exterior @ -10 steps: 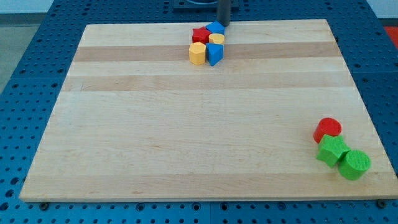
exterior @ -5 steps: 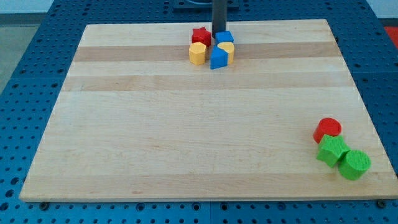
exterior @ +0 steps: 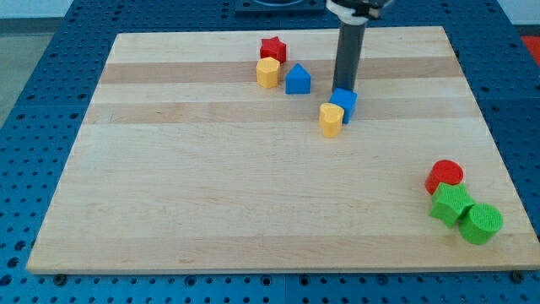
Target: Separate the blue cube and yellow heart from the group of blocks
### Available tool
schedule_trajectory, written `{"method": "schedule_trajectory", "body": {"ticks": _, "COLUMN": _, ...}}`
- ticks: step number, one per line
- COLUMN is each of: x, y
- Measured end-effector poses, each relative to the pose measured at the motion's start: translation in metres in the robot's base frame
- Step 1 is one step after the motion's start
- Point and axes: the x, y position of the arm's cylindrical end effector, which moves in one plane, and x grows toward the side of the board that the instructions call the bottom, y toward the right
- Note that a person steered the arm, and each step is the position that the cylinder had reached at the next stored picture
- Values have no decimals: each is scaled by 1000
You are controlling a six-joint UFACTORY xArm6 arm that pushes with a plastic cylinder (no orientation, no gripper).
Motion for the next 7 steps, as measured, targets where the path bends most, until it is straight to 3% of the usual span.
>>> {"method": "schedule_trajectory", "body": {"ticks": 4, "x": 11, "y": -44}}
{"method": "schedule_trajectory", "body": {"ticks": 7, "x": 35, "y": -20}}
